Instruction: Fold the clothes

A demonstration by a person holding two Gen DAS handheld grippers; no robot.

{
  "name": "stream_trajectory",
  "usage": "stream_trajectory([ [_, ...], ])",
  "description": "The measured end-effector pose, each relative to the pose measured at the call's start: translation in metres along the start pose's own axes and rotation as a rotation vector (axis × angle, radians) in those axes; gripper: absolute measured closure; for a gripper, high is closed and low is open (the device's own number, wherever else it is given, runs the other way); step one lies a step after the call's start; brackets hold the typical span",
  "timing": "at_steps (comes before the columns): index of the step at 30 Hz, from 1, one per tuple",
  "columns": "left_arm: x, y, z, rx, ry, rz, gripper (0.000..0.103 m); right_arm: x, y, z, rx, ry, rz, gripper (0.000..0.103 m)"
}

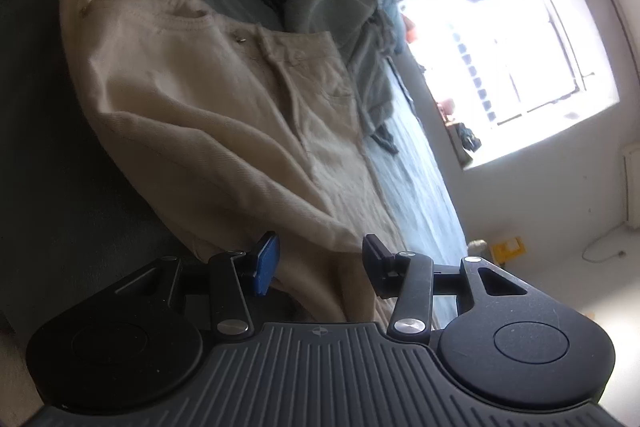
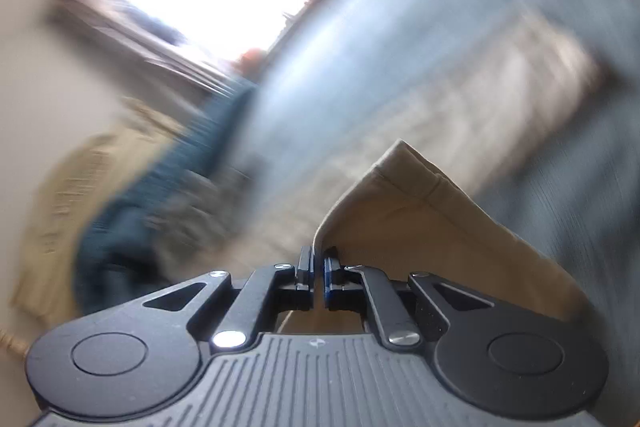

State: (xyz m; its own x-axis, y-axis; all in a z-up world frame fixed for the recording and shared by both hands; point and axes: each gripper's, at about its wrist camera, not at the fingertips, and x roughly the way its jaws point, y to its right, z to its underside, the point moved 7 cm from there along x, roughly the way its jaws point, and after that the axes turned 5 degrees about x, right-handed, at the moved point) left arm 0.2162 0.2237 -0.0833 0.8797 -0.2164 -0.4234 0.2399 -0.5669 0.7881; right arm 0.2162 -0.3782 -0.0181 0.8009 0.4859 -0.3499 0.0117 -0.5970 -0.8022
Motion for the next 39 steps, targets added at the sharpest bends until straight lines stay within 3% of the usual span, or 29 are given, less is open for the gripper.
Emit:
stream_trajectory([
  [4,-0.015,0.007,0.004,0.027,0.007,0.040,0.055,-0.066,-0.051,-0.012,-0.152,0.159,-0.163,0.097],
  [6,-0.021,0.004,0.009,0.027,0.003,0.045,0.054,-0.095,-0.047,-0.005,-0.160,0.197,-0.189,0.098],
  [10,-0.029,-0.014,0.022,-0.001,-0.021,0.044,0.054,-0.127,0.022,0.033,-0.034,0.197,-0.091,0.098],
  [13,-0.033,-0.035,0.032,-0.024,-0.028,0.010,0.054,-0.126,0.101,0.074,0.160,0.143,0.025,0.097],
  [16,-0.038,-0.052,0.038,-0.038,-0.020,-0.025,0.054,-0.121,0.158,0.109,0.339,0.105,0.064,0.097],
  [21,-0.049,-0.068,0.027,-0.022,0.051,-0.046,0.053,-0.119,0.174,0.116,0.386,0.115,0.035,0.097],
  [29,-0.062,-0.121,-0.025,-0.154,0.235,-0.087,0.053,-0.108,0.165,0.110,0.382,0.108,0.044,0.097],
  [33,-0.052,-0.142,-0.046,-0.182,0.233,-0.070,0.053,-0.104,0.165,0.110,0.399,0.111,0.068,0.097],
  [34,-0.050,-0.142,-0.051,-0.178,0.233,-0.059,0.055,-0.102,0.165,0.110,0.399,0.113,0.077,0.097],
  [36,-0.047,-0.136,-0.061,-0.158,0.241,-0.032,0.071,-0.099,0.162,0.109,0.386,0.120,0.101,0.097],
  [37,-0.046,-0.133,-0.066,-0.149,0.244,-0.019,0.084,-0.096,0.156,0.108,0.371,0.125,0.108,0.097],
  [39,-0.051,-0.117,-0.081,-0.119,0.260,0.022,0.087,-0.097,0.141,0.099,0.332,0.136,0.103,0.097],
])
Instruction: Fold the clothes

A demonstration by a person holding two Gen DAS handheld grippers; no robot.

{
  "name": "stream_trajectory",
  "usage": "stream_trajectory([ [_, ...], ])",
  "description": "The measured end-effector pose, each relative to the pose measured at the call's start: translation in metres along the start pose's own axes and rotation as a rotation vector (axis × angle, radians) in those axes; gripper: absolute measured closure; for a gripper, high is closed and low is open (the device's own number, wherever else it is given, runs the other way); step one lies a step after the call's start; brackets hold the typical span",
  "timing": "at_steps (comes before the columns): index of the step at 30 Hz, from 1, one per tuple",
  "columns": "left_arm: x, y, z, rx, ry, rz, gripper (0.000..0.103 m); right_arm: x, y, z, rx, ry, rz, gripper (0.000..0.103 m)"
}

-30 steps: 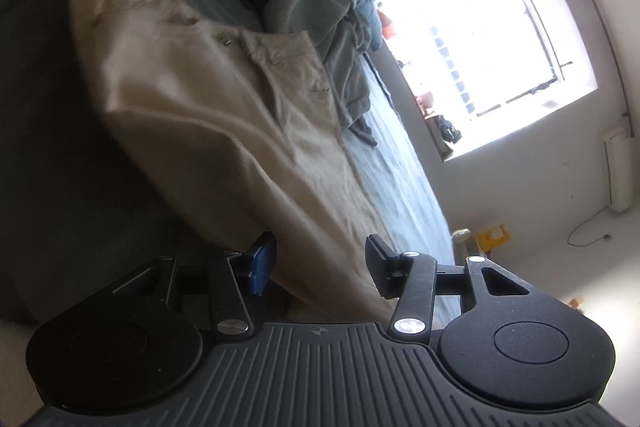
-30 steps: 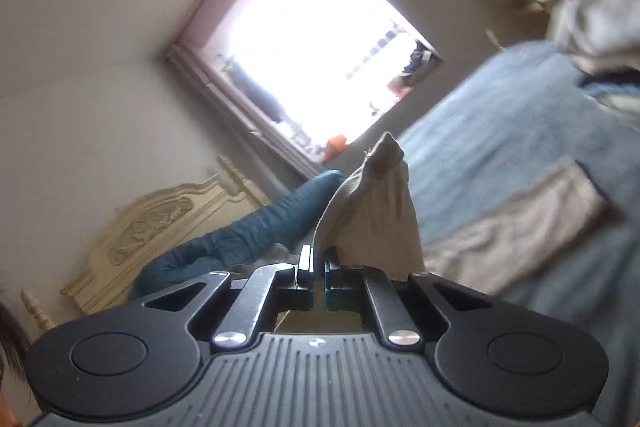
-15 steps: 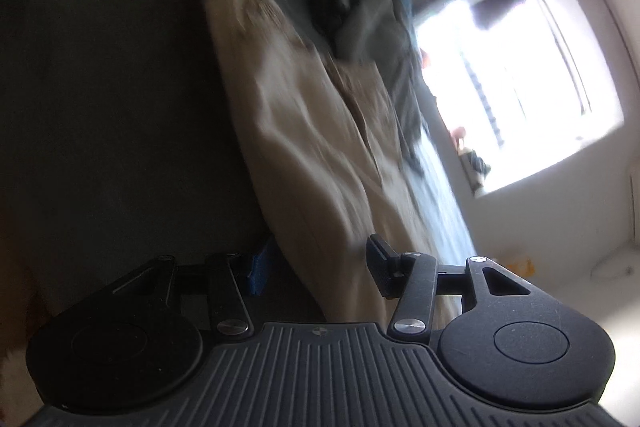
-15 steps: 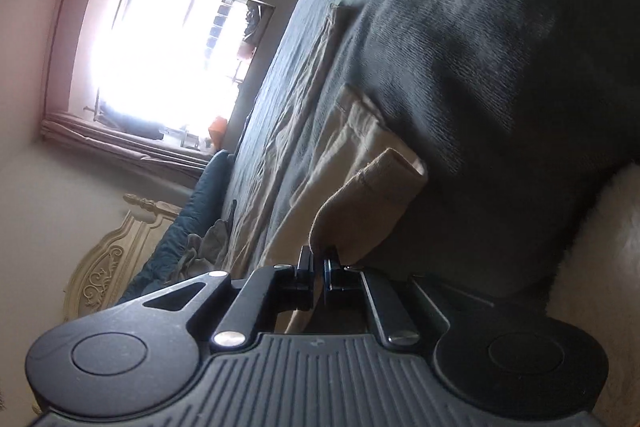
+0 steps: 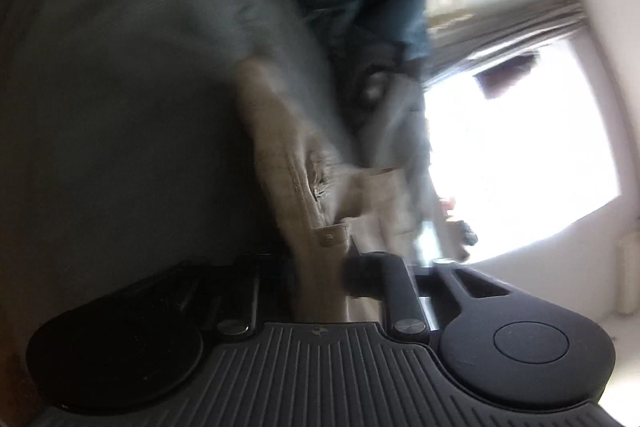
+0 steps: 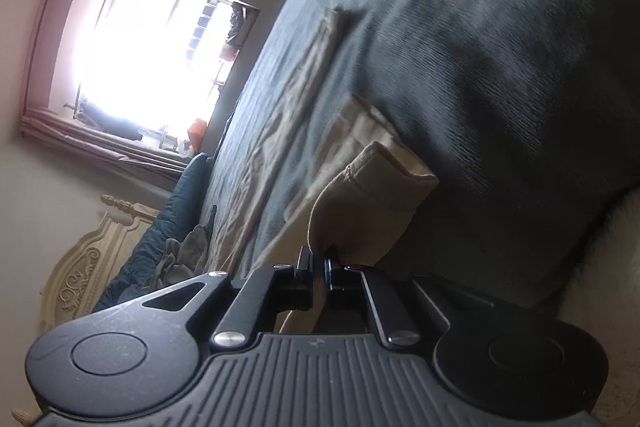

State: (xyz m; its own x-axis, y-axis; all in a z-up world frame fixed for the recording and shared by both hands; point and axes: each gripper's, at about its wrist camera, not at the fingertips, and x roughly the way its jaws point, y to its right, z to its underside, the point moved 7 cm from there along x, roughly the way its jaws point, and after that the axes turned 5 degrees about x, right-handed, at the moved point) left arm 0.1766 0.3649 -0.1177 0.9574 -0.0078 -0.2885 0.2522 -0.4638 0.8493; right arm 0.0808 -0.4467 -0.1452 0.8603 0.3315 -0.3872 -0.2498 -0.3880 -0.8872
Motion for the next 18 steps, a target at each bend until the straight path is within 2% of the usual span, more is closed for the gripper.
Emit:
stream_trajectory([
  [2,-0.007,0.030,-0.014,0.066,0.012,0.061,0.089,-0.008,-0.015,-0.004,-0.024,0.005,-0.014,0.097],
  [4,-0.016,0.055,-0.021,0.154,0.011,0.063,0.089,-0.016,-0.028,-0.008,-0.046,0.009,-0.029,0.097],
  [6,-0.020,0.056,-0.020,0.167,-0.020,0.011,0.089,-0.024,-0.042,-0.012,-0.068,0.012,-0.043,0.097],
  [9,-0.013,0.024,-0.003,0.172,-0.115,-0.102,0.086,-0.021,-0.028,-0.001,-0.066,-0.039,0.051,0.097],
  [11,-0.007,0.000,0.006,0.123,-0.155,-0.123,0.079,-0.014,-0.003,0.007,-0.006,-0.080,0.117,0.097],
  [14,-0.003,-0.016,-0.001,0.039,-0.122,-0.083,0.061,-0.005,0.019,0.015,0.069,-0.104,0.147,0.097],
  [16,-0.005,-0.016,-0.012,-0.011,-0.078,-0.048,0.054,-0.003,0.018,0.014,0.073,-0.100,0.140,0.097],
  [18,0.001,-0.018,-0.022,-0.062,-0.065,-0.020,0.054,-0.001,0.014,0.013,0.062,-0.096,0.134,0.097],
])
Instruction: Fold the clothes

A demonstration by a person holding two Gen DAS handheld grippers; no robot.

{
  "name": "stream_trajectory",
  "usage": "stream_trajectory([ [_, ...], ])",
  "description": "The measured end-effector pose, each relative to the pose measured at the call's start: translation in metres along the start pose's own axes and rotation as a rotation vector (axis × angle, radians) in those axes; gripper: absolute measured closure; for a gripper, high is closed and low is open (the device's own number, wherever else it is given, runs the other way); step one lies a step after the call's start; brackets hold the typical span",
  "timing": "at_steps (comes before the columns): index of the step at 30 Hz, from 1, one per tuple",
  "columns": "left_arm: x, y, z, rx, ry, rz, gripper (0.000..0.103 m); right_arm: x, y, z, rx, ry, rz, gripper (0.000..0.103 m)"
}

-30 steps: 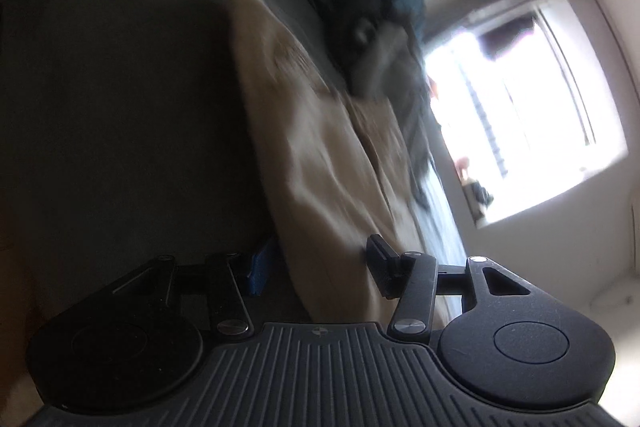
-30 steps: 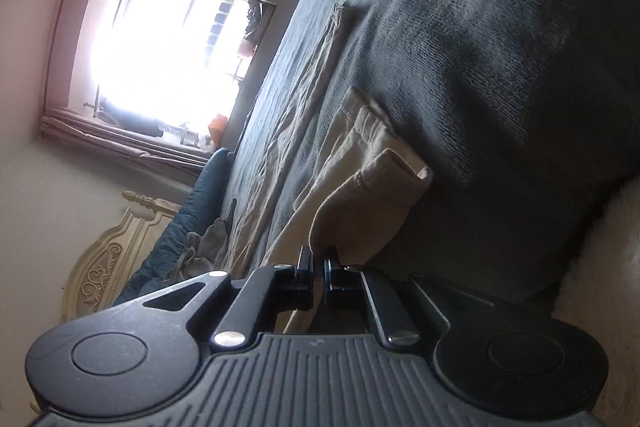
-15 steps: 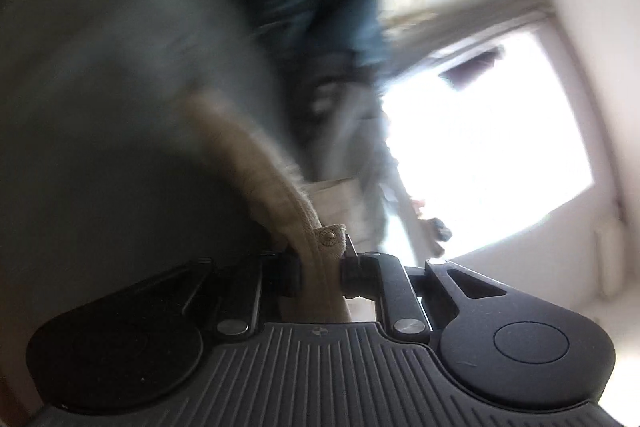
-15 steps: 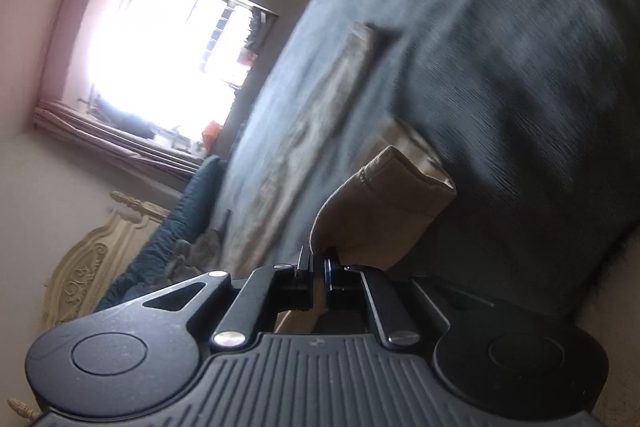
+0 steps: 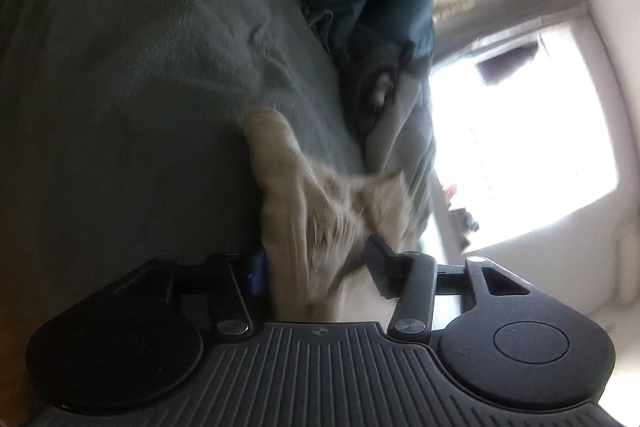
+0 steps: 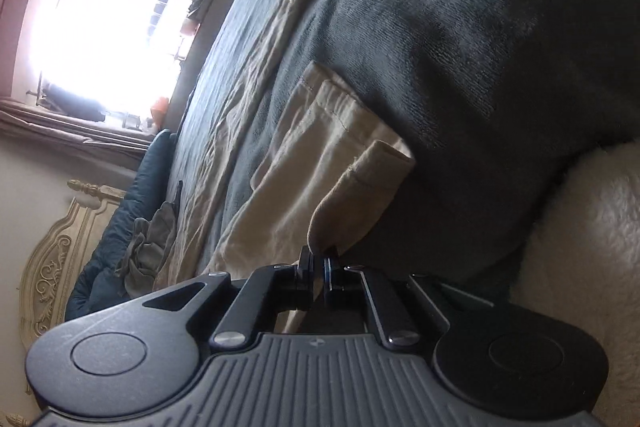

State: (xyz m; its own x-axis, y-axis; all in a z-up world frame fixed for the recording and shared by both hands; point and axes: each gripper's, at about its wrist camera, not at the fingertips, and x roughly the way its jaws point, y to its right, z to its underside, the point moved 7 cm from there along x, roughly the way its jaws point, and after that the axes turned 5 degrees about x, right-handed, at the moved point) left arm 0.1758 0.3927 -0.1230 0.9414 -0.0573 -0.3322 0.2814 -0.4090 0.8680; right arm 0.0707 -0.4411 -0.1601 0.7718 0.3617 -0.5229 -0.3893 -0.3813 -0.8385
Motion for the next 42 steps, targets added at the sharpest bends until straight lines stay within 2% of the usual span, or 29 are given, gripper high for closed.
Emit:
stream_trajectory([
  [1,0.003,0.002,-0.003,0.002,0.007,-0.001,0.058,0.000,-0.002,0.000,-0.006,0.003,-0.001,0.097],
  [2,0.005,0.007,-0.005,0.030,0.018,-0.018,0.078,0.001,-0.004,0.000,-0.009,0.008,-0.002,0.097],
  [3,0.006,0.013,-0.006,0.070,0.030,-0.041,0.086,0.000,-0.005,0.000,-0.009,0.012,-0.004,0.097],
  [5,0.002,0.022,-0.010,0.119,0.068,-0.041,0.091,-0.006,-0.010,0.002,-0.021,0.028,-0.029,0.097],
  [7,-0.006,0.032,-0.014,0.142,0.115,-0.027,0.091,-0.014,-0.015,0.005,-0.053,0.046,-0.059,0.097],
  [10,0.001,0.020,-0.012,0.162,0.071,-0.097,0.090,-0.015,-0.006,0.011,-0.051,0.035,-0.017,0.097],
  [12,0.001,0.007,-0.008,0.147,0.046,-0.145,0.080,-0.007,0.005,0.015,-0.032,0.012,0.026,0.097],
  [13,0.001,0.000,-0.006,0.136,0.037,-0.168,0.072,-0.004,0.009,0.016,-0.017,0.006,0.030,0.097],
  [16,-0.020,-0.008,0.002,0.135,0.045,-0.170,0.070,-0.004,0.013,0.013,0.035,0.003,-0.015,0.095],
  [20,-0.062,0.010,0.015,0.269,0.088,-0.173,0.070,-0.014,0.015,0.005,0.032,0.028,-0.026,0.090],
  [22,-0.083,0.030,0.030,0.343,0.083,-0.127,0.068,-0.023,0.019,-0.003,0.024,0.078,-0.019,0.090],
  [26,-0.063,0.086,0.063,0.509,-0.022,0.021,0.061,-0.045,0.012,-0.022,-0.079,0.203,0.018,0.089],
  [30,-0.043,0.135,0.137,0.662,-0.204,0.164,0.059,-0.059,-0.020,-0.043,-0.269,0.312,0.085,0.088],
  [33,-0.029,0.159,0.202,0.755,-0.343,0.255,0.059,-0.072,-0.036,-0.063,-0.348,0.366,0.074,0.084],
  [34,-0.025,0.164,0.223,0.783,-0.385,0.282,0.059,-0.069,-0.042,-0.068,-0.367,0.358,0.074,0.077],
  [37,-0.009,0.171,0.274,0.855,-0.485,0.323,0.059,-0.034,-0.053,-0.075,-0.434,0.274,0.091,0.066],
  [42,-0.012,0.166,0.339,0.967,-0.577,0.312,0.059,0.029,-0.049,-0.096,-0.482,0.175,0.141,0.065],
])
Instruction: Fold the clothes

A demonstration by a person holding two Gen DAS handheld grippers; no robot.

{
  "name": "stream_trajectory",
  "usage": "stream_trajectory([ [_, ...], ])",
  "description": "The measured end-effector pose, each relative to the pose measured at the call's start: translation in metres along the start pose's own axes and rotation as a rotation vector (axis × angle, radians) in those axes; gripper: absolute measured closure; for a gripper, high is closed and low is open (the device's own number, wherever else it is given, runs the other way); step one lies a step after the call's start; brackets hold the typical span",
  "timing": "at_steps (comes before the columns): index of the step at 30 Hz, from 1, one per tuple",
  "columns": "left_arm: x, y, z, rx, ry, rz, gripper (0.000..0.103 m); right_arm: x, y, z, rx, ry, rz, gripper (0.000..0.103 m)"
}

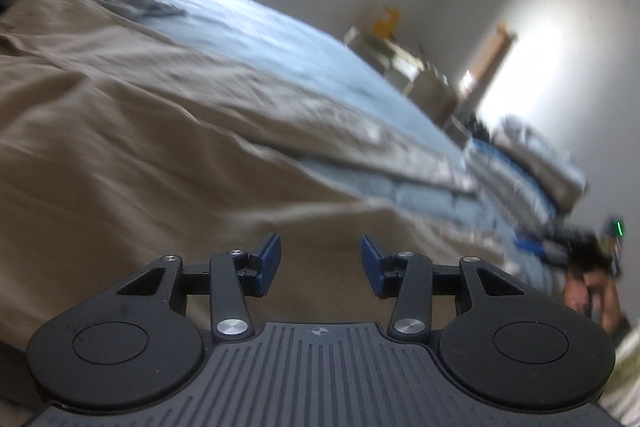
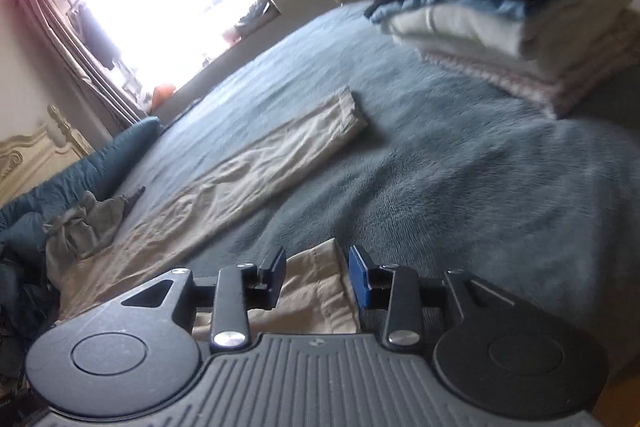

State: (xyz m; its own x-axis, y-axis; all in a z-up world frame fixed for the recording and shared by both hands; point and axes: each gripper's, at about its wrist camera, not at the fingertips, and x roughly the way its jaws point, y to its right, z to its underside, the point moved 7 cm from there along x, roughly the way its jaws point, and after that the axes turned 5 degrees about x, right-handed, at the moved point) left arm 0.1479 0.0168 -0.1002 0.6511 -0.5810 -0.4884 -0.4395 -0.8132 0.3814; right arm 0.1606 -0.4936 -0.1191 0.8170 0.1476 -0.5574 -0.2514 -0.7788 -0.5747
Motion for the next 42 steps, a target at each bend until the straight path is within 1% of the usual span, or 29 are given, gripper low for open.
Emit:
stream_trajectory([
  [2,0.007,0.007,0.008,0.044,-0.030,-0.027,0.059,0.023,0.006,0.000,0.004,-0.054,0.008,0.065],
  [5,0.014,0.007,0.014,0.091,-0.067,-0.070,0.059,0.030,0.005,0.003,-0.016,-0.079,-0.032,0.065],
  [7,0.019,0.005,0.016,0.102,-0.087,-0.088,0.059,0.027,-0.001,0.006,-0.045,-0.112,-0.063,0.071],
  [9,0.024,0.003,0.016,0.097,-0.090,-0.094,0.059,0.023,-0.006,0.011,-0.082,-0.127,-0.067,0.079],
  [11,0.027,0.002,0.015,0.093,-0.087,-0.098,0.059,0.016,-0.014,0.011,-0.134,-0.095,-0.058,0.089],
  [13,0.027,0.002,0.014,0.086,-0.087,-0.104,0.059,0.007,-0.023,0.011,-0.188,-0.055,-0.048,0.091],
  [14,0.028,0.003,0.014,0.086,-0.088,-0.107,0.059,0.000,-0.029,0.008,-0.219,-0.017,-0.047,0.092],
  [16,0.028,0.003,0.012,0.091,-0.092,-0.109,0.059,-0.020,-0.037,-0.002,-0.226,0.062,-0.059,0.092],
  [18,0.028,0.003,0.013,0.093,-0.099,-0.106,0.059,-0.034,-0.039,-0.012,-0.228,0.114,-0.065,0.092],
  [19,0.027,0.003,0.013,0.094,-0.103,-0.103,0.059,-0.037,-0.039,-0.014,-0.231,0.126,-0.060,0.092],
  [22,0.028,0.001,0.014,0.091,-0.109,-0.092,0.059,-0.029,-0.033,-0.012,-0.256,0.119,-0.019,0.092],
  [26,0.026,0.001,0.012,0.081,-0.114,-0.077,0.059,0.005,-0.014,0.000,-0.287,0.068,0.059,0.092],
  [28,0.023,0.002,0.012,0.074,-0.117,-0.063,0.059,0.021,-0.006,0.007,-0.288,0.044,0.079,0.092],
  [31,0.019,0.000,0.014,0.057,-0.128,-0.040,0.058,0.024,0.001,0.005,-0.242,0.036,0.074,0.091],
  [33,0.015,-0.002,0.016,0.038,-0.125,-0.029,0.058,0.015,0.008,0.000,-0.167,0.039,0.060,0.087],
  [36,0.005,-0.007,0.019,-0.011,-0.106,-0.013,0.058,-0.014,0.030,-0.013,-0.051,0.101,0.120,0.083],
  [37,0.001,-0.009,0.020,-0.029,-0.097,-0.007,0.058,-0.027,0.036,-0.015,-0.008,0.118,0.118,0.079],
  [38,-0.003,-0.011,0.022,-0.046,-0.087,-0.002,0.058,-0.042,0.042,-0.015,0.038,0.133,0.105,0.078],
  [40,-0.012,-0.014,0.025,-0.072,-0.069,0.001,0.058,-0.067,0.046,-0.006,0.123,0.123,0.046,0.075],
  [42,-0.019,-0.017,0.028,-0.097,-0.052,0.002,0.058,-0.083,0.042,0.015,0.180,0.064,-0.014,0.069],
])
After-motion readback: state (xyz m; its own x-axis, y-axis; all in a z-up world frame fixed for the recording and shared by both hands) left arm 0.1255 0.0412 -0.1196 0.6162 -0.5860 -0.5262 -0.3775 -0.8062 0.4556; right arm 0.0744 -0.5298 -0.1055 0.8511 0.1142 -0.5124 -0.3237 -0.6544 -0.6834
